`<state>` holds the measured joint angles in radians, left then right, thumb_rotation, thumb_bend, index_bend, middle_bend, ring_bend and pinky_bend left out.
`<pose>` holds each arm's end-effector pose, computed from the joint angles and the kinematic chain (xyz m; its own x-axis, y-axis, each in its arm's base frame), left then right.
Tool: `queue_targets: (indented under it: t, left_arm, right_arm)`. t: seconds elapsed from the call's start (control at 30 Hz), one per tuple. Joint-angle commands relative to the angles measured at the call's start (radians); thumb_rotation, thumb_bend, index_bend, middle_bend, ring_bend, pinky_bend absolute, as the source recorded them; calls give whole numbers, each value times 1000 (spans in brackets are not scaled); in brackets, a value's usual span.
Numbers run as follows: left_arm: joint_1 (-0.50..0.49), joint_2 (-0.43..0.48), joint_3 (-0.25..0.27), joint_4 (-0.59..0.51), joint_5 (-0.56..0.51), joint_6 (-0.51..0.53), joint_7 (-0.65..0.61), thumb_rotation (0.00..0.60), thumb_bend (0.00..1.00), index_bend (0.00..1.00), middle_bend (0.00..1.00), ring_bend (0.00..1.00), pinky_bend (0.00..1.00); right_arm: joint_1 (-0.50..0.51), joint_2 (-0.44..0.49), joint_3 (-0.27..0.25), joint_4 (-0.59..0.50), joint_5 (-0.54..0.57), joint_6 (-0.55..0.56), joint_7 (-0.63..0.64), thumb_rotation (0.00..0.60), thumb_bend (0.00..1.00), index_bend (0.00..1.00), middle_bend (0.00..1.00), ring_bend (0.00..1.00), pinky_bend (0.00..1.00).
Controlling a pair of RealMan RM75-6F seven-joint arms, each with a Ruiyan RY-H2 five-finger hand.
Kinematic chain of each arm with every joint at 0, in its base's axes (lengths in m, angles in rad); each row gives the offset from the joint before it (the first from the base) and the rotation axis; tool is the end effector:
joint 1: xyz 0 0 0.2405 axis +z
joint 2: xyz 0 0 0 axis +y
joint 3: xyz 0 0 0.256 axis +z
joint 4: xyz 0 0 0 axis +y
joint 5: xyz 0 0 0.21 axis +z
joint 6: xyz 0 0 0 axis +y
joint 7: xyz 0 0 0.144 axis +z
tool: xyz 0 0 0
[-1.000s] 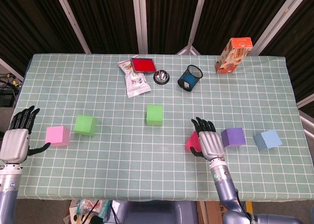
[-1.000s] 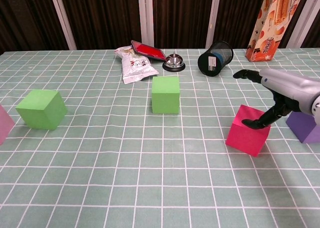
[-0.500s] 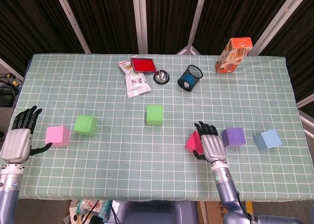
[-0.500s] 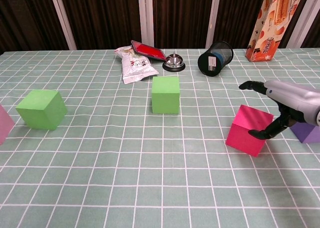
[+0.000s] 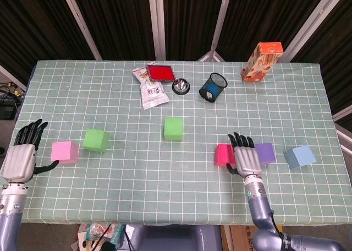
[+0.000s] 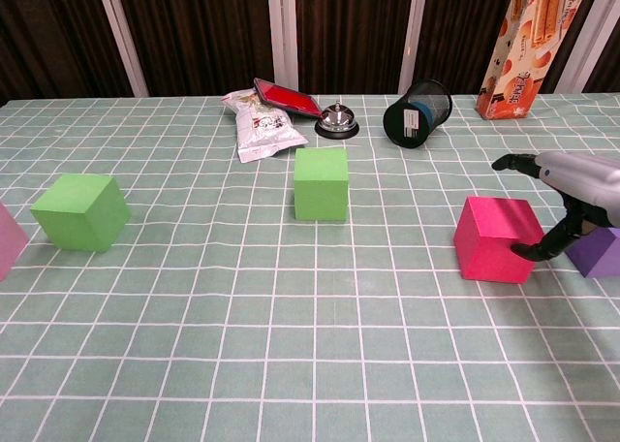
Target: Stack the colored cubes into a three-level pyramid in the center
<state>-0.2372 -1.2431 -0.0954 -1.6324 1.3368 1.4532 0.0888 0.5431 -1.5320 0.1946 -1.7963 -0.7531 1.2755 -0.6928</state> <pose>-0.2826 0.2332 0.1262 0.3201 -0.0370 0.9466 0.9473 -0.0001 -0.3204 -0.1882 -0.2821 0.0075 0.3526 -0.3208 0.8791 -0.9219 0.0423 0.3852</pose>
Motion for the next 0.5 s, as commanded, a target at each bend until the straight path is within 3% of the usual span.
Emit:
queue_targets:
  t: [0.03,0.17,0.27,0.5]
  left_arm:
    - [2,1,-2,-2,0,-3,-1,600,76,0,0,0,11]
    - [4,1,-6,-3,1,-9,0,600,77,0,0,0,11]
    - [5,1,-10,-3,-2,-12,0,600,77,0,0,0,11]
    - [9,1,-16,-3,0,-17,-2,600,77,0,0,0,11]
  right_arm:
    - [12,20,6,6,12,-34,7,600,335,0,0,0,0]
    - [23,41,-2,20,-9,-76,30,600,336,0,26,0,0]
    - [30,50,-6,37,-23,-103,53,600,335,0,146,0,0]
    - [43,60,-3,69,-17,-136,88,600,335,0,248,33,0]
